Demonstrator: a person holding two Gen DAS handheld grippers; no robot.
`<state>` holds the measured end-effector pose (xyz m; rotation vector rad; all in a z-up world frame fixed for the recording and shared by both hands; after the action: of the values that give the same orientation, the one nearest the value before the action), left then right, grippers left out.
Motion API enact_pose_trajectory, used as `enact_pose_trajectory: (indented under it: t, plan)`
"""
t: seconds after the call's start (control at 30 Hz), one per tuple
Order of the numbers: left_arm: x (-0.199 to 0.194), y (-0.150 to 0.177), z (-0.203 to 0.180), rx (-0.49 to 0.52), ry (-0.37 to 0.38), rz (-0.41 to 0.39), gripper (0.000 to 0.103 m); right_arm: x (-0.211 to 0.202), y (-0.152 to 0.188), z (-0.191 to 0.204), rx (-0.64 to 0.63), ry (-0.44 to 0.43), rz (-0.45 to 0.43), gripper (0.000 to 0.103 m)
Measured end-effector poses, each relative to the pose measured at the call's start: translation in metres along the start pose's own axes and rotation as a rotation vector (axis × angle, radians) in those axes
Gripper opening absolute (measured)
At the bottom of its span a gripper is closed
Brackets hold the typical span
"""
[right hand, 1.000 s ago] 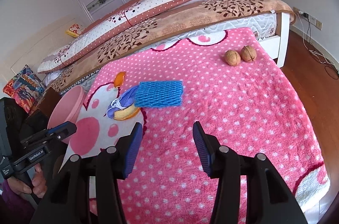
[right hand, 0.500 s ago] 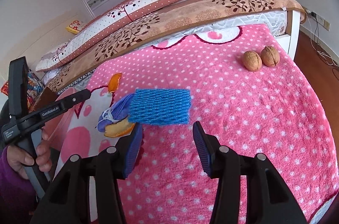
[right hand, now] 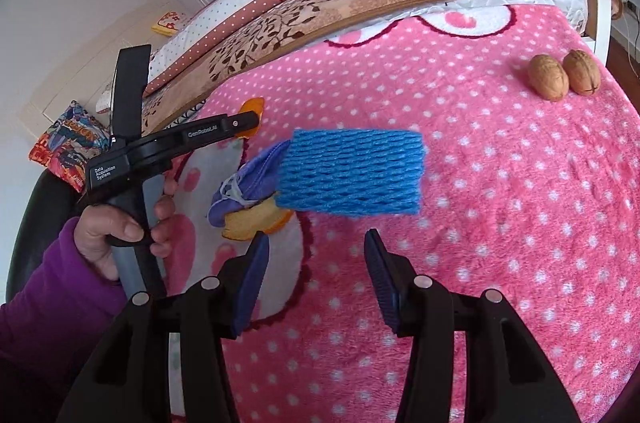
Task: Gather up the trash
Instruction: 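Grasp the orange peel with the left gripper while the right grasps the blue mesh sleeve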
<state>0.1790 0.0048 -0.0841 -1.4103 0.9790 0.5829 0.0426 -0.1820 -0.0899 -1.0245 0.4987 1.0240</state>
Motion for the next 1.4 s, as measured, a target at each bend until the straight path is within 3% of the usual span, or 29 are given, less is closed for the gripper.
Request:
enact_pose_trajectory:
  t: [0.07,0.2,0.3,0.6,0.93,1.03,1.07,1.1,1.13,1.27,1.4]
  plan:
    - [0.000,0.002,-0.005,0.026,-0.011,-0.016,0.031,0.008,-0.002,0.001,0.013,-0.021,0.024,0.049]
    - [-0.007,0.003,-0.007,0.039,-0.001,-0.045,0.012,0.017,-0.011,-0.001,0.046,-0.051,0.031,0.050]
    - [-0.017,0.005,-0.005,0.029,0.031,-0.066,0.006,0.020,-0.018,-0.003,0.060,-0.047,0.024,0.050]
    - [-0.051,0.028,-0.003,0.033,0.085,-0.089,0.005,0.007,-0.047,-0.018,0.086,0.042,-0.074,0.053]
    - [-0.079,0.044,0.013,0.006,0.103,-0.123,0.002,-0.003,-0.035,-0.023,0.165,-0.048,-0.060,0.058]
    - [-0.071,0.041,0.023,-0.040,0.091,-0.073,0.004,-0.001,-0.031,-0.028,0.206,-0.065,-0.053,0.058]
    - [-0.068,0.040,0.025,-0.055,0.093,-0.058,0.014,-0.001,-0.031,-0.030,0.218,-0.074,-0.054,0.058]
    - [-0.065,0.039,0.027,-0.073,0.100,-0.045,0.031,0.000,-0.032,-0.031,0.230,-0.081,-0.055,0.058]
    - [-0.064,0.037,0.029,-0.089,0.111,-0.037,0.036,0.001,-0.032,-0.033,0.241,-0.086,-0.056,0.058]
    - [-0.060,0.026,0.023,-0.120,0.165,-0.049,0.038,-0.002,-0.035,-0.038,0.269,-0.091,-0.065,0.058]
    - [-0.051,0.016,0.007,-0.079,0.149,-0.057,0.038,-0.005,-0.038,-0.048,0.295,-0.071,-0.089,0.058]
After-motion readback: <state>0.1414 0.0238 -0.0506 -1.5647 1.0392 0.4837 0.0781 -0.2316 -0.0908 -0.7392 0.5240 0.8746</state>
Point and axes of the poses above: each gripper's, at about its wrist camera, not at the fingertips, and x roughly the way its jaws point, z to its left, y to its underside, the point moved 1 cm from there along x, roughly the way its jaws point, and after that the axes turned 5 degrees about z, right-handed, at the moved point
